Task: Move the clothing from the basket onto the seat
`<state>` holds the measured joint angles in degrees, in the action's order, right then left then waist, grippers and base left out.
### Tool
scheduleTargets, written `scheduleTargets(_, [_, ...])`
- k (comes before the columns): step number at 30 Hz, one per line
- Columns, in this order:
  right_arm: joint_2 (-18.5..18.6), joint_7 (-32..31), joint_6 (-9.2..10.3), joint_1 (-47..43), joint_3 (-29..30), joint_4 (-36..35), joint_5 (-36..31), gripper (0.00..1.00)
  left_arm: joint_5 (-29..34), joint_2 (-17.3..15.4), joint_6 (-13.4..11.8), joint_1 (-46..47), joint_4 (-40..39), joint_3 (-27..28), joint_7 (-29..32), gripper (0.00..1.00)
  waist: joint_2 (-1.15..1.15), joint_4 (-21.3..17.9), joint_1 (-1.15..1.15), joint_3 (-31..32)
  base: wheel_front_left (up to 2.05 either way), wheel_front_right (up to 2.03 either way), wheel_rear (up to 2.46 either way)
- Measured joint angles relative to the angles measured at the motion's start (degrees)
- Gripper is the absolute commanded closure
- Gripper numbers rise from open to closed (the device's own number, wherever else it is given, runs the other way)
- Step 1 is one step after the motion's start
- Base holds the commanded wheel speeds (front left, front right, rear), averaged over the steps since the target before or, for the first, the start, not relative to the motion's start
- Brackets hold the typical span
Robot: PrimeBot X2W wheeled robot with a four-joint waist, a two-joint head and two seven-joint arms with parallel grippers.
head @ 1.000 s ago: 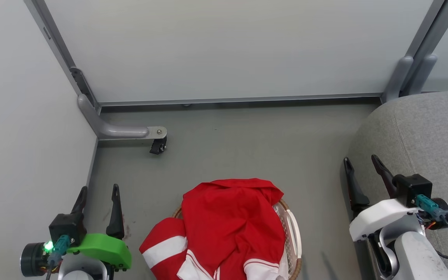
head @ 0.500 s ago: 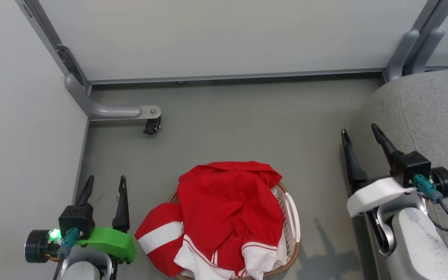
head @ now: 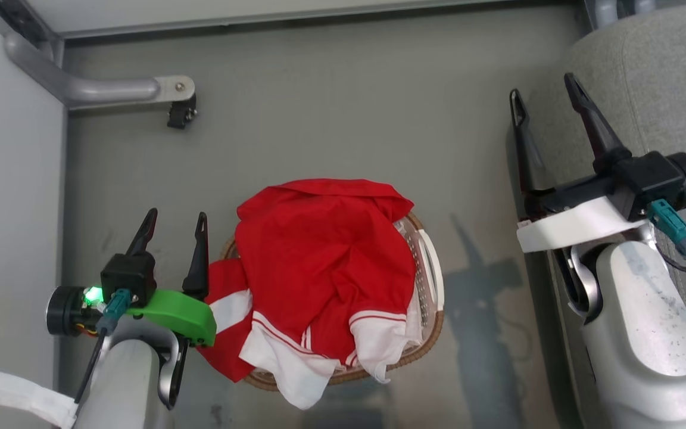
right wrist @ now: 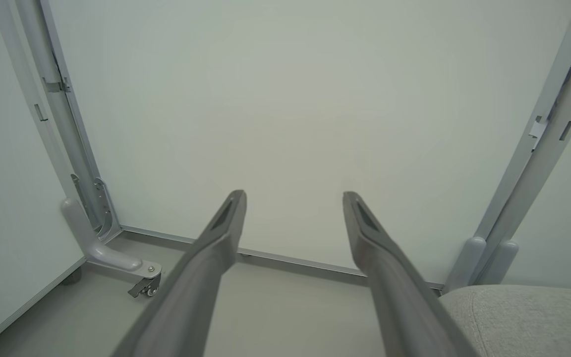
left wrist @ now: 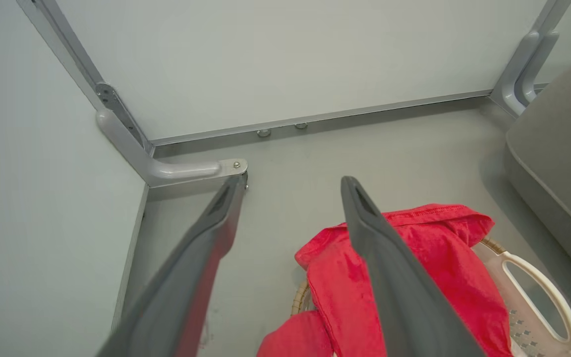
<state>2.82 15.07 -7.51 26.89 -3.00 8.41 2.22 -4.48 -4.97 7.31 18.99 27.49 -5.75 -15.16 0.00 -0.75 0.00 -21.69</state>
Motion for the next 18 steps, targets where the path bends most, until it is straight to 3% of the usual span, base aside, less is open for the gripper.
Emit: scheduleTargets(18, [0.01,0.01,0.00,4.15,-0.98,-5.11,2.41,0.00,-2.80,-3.39,0.08,10.28,9.50,-11.79,-0.01,0.00,0.00,-6.03,0.01,-15.85,0.00,0.00,0.00])
